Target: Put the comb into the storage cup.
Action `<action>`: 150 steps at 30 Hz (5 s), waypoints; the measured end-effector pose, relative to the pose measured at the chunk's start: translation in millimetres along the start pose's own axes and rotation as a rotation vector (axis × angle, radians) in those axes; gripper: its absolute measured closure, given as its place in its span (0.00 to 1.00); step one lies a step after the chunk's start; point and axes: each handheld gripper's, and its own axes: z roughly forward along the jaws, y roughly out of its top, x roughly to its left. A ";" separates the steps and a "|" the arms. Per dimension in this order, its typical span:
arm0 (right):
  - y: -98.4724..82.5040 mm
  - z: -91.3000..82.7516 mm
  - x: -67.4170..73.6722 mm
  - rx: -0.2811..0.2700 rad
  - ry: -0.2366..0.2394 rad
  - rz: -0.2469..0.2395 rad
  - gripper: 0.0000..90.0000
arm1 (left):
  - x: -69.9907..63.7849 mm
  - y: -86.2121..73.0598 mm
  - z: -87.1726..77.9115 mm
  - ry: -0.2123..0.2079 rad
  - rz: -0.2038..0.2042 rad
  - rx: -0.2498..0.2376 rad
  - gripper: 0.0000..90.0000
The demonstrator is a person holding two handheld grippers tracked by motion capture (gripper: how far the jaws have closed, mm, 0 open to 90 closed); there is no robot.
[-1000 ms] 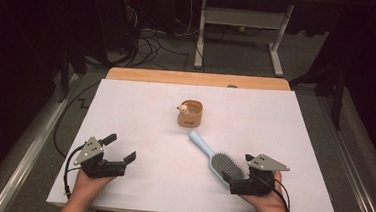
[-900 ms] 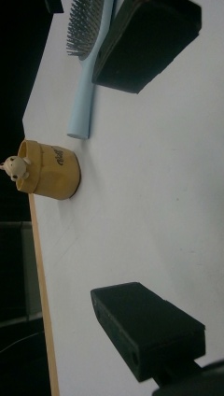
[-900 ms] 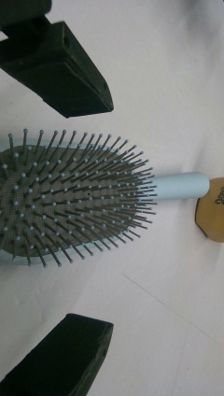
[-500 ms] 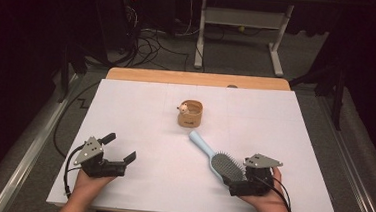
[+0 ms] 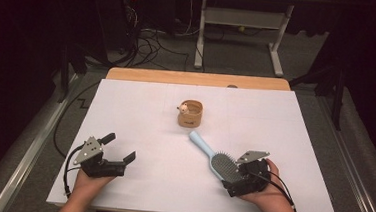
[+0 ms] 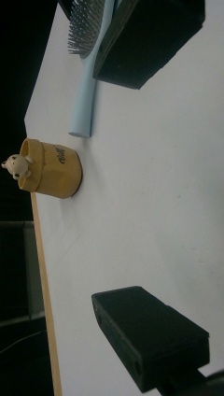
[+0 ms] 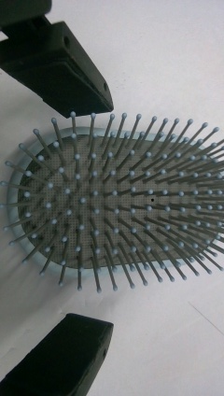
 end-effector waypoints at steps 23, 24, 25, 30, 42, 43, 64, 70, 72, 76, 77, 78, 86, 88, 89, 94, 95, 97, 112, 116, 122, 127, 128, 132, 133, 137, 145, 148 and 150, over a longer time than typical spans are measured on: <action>38.7 15.6 -0.4 0.227 0.060 -0.071 0.10 | 0.2 0.3 0.2 0.004 0.015 0.006 0.01; 40.1 16.7 -0.1 0.237 0.060 -0.074 0.11 | 0.2 0.3 0.2 0.004 0.014 0.005 0.01; 41.2 18.2 0.3 0.241 0.061 -0.078 0.12 | 0.3 0.3 0.1 0.003 0.015 0.005 0.01; 45.0 23.1 2.4 0.256 0.063 -0.090 0.15 | 0.6 0.2 -0.1 0.008 0.017 0.006 0.01; 50.3 26.5 3.2 0.282 0.045 -0.107 0.17 | 0.4 0.0 0.3 0.008 0.016 0.008 0.01; 50.8 26.9 3.2 0.286 0.043 -0.110 0.17 | 0.4 0.0 0.3 0.008 0.017 0.009 0.01; 55.8 27.9 1.2 0.316 0.052 -0.113 0.22 | 0.0 0.0 0.8 0.009 0.027 0.012 0.01; 56.5 27.4 0.7 0.322 0.054 -0.108 0.23 | 0.5 0.3 0.5 0.011 0.020 0.005 0.01; 57.4 27.5 0.4 0.325 0.057 -0.104 0.23 | 0.5 0.3 0.5 0.011 0.020 0.006 0.02; 57.8 26.4 -1.3 0.321 0.070 -0.096 0.23 | 0.4 0.2 0.6 0.008 0.024 0.008 0.02; 57.7 26.2 -1.1 0.320 0.070 -0.093 0.23 | 0.4 0.2 0.5 0.008 0.024 0.007 0.02; 57.7 26.0 -0.9 0.320 0.068 -0.094 0.23 | 0.4 0.2 0.5 0.009 0.023 0.008 0.02; 60.4 18.9 0.2 0.319 0.064 -0.112 0.23 | -0.9 0.2 1.3 0.012 0.026 0.012 0.02; 60.8 15.9 0.8 0.310 0.056 -0.122 0.23 | -2.6 0.9 1.8 0.013 0.031 0.015 0.02; 60.7 14.1 0.6 0.306 0.060 -0.120 0.23 | -3.4 1.3 2.2 0.014 0.034 0.015 0.02; 61.2 9.3 1.2 0.297 0.065 -0.121 0.23 | -6.4 3.2 5.1 0.017 0.047 0.027 0.02; 61.7 8.6 0.3 0.296 0.073 -0.130 0.23 | -6.6 4.0 5.7 0.020 0.052 0.030 0.02; 63.3 4.9 0.2 0.287 0.081 -0.125 0.23 | -6.9 6.9 7.6 0.034 0.060 0.038 0.02; 71.6 -10.5 -0.9 0.262 0.090 -0.142 0.23 | -9.6 41.8 32.2 0.067 0.096 -0.009 0.04; 74.1 -11.3 0.3 0.260 0.093 -0.147 0.23 | -12.1 40.8 41.7 0.067 0.115 -0.026 0.01; 77.6 -13.3 0.9 0.262 0.100 -0.152 0.23 | -13.7 34.0 45.8 0.068 0.131 -0.025 0.00; 81.5 -12.1 5.3 0.269 0.102 -0.169 0.23 | -18.2 29.8 44.8 0.032 0.141 -0.048 0.00; 82.2 -11.8 6.2 0.270 0.103 -0.173 0.23 | -18.7 29.2 44.3 0.025 0.142 -0.041 0.00; 84.7 -9.8 9.2 0.276 0.106 -0.180 0.23 | -21.1 26.1 42.7 0.029 0.146 -0.031 0.00; 85.1 -9.2 10.5 0.278 0.105 -0.183 0.23 | -21.4 24.9 42.7 0.026 0.139 -0.033 0.00; 86.4 -7.8 13.8 0.285 0.109 -0.187 0.23 | -22.6 21.2 42.5 0.031 0.138 -0.015 0.00; 88.8 -6.0 15.0 0.289 0.119 -0.201 0.23 | -27.0 16.1 45.5 0.018 0.165 0.005 0.00; 89.1 -6.0 15.2 0.288 0.122 -0.203 0.23 | -28.9 14.6 47.2 0.010 0.174 0.014 0.00; 89.2 -6.0 15.2 0.286 0.122 -0.200 0.23 | -29.8 14.2 47.8 0.008 0.174 0.016 0.00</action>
